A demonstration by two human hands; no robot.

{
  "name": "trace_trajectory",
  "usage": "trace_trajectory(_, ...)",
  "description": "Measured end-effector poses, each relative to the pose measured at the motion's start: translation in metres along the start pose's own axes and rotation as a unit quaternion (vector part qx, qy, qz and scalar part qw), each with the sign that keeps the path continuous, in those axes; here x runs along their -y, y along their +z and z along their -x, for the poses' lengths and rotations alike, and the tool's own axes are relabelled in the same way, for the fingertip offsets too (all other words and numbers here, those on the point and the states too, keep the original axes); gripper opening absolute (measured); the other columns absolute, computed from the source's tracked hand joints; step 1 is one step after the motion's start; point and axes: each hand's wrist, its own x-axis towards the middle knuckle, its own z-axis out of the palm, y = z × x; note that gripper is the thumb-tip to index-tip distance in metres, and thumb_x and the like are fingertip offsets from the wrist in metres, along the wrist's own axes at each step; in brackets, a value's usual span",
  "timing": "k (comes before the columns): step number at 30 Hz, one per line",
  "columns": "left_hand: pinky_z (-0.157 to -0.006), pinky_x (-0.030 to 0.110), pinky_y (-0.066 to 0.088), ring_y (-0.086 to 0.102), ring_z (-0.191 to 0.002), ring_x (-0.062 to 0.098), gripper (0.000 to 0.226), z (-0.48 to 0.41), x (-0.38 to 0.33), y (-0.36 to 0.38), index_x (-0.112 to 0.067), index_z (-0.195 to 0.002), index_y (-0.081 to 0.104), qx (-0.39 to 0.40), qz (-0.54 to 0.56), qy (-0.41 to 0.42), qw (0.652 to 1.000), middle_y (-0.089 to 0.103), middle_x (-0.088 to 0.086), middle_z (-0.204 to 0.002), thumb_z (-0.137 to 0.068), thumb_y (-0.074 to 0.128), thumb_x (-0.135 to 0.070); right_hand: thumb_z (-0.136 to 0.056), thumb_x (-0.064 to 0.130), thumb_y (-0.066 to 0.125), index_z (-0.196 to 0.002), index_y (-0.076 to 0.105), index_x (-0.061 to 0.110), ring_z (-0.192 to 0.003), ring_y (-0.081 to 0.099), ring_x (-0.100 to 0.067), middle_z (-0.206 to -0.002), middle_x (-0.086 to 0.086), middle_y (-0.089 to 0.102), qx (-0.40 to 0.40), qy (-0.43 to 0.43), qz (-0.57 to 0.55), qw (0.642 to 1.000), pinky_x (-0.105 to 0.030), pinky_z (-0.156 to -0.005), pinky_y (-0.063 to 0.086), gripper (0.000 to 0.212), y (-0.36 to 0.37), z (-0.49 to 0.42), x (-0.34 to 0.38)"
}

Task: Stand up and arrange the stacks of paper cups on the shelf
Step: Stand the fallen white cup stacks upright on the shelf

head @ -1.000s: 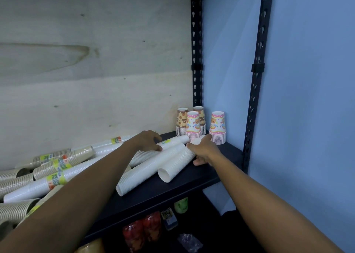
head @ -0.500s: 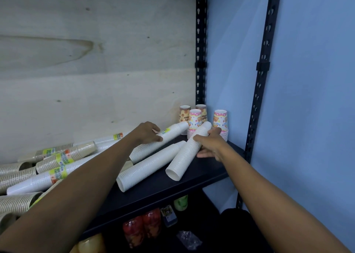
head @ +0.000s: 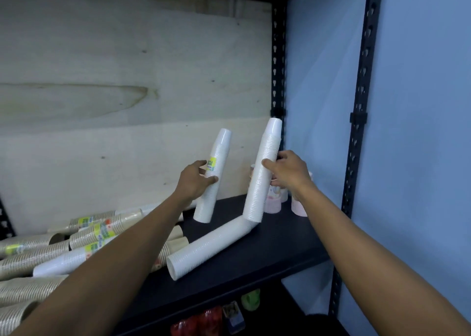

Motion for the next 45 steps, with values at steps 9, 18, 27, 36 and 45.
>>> trace_trajectory(9,-0.079,0.026,0.054,0.067,-0.088,0.017,0.044,-0.027,0.012,0.008,-0.013,-0.123,0.068,-0.053,0.037,0.021,0.998,0.069,0.009,-0.110,-0.082,0.082,-0.022,-0.082,0.030,0.078,-0.128,0.058,0.016,-0.101,0.064,-0.015,-0.115,0.002,0.065,0.030,-0.099,0.064,0.993,-0.039,-0.090,0.056,0.052,0.058,-0.056,-0.008)
trace_trajectory(18,-0.086,0.029,0.054,0.066,-0.095,0.016,0.058,-0.029,0.048,0.031,-0.013,-0.127,0.064,-0.075,0.023,-0.027,0.997,0.061,0.008,-0.118,-0.077,0.085,-0.030,-0.086,0.024,0.076,-0.134,0.054,0.013,-0.108,0.063,-0.020,-0.126,-0.004,0.066,0.052,-0.089,0.100,0.990,-0.026,-0.085,0.044,0.053,0.109,-0.068,-0.055)
trace_trajectory(27,-0.094,0.037,0.057,0.066,-0.099,0.014,0.064,-0.039,0.052,0.044,-0.016,-0.132,0.061,-0.075,0.050,-0.026,0.996,0.061,0.006,-0.121,-0.076,0.085,-0.037,-0.083,0.031,0.076,-0.131,0.054,0.016,-0.103,0.066,-0.021,-0.121,0.000,0.066,0.036,-0.106,0.124,0.986,-0.041,-0.091,0.054,0.054,0.112,-0.076,-0.066)
trace_trajectory(36,-0.088,0.025,0.047,0.062,-0.100,0.012,0.059,-0.032,0.051,0.044,-0.017,-0.134,0.057,-0.074,0.092,-0.029,0.993,0.065,-0.005,-0.110,-0.083,0.083,-0.029,-0.082,0.038,0.077,-0.126,0.056,0.015,-0.103,0.065,-0.019,-0.119,0.000,0.066,0.034,-0.104,0.155,0.982,-0.042,-0.091,0.054,0.054,0.112,-0.074,-0.071)
trace_trajectory(45,-0.091,0.027,0.048,0.064,-0.104,0.015,0.071,-0.029,0.050,0.034,-0.016,-0.140,0.053,-0.047,0.069,-0.054,0.995,0.069,0.005,-0.122,-0.080,0.084,-0.035,-0.085,0.043,0.076,-0.145,0.046,0.007,-0.120,0.061,-0.026,-0.134,-0.009,0.062,0.091,-0.039,0.199,0.975,-0.037,-0.098,0.049,0.075,0.100,-0.071,-0.063)
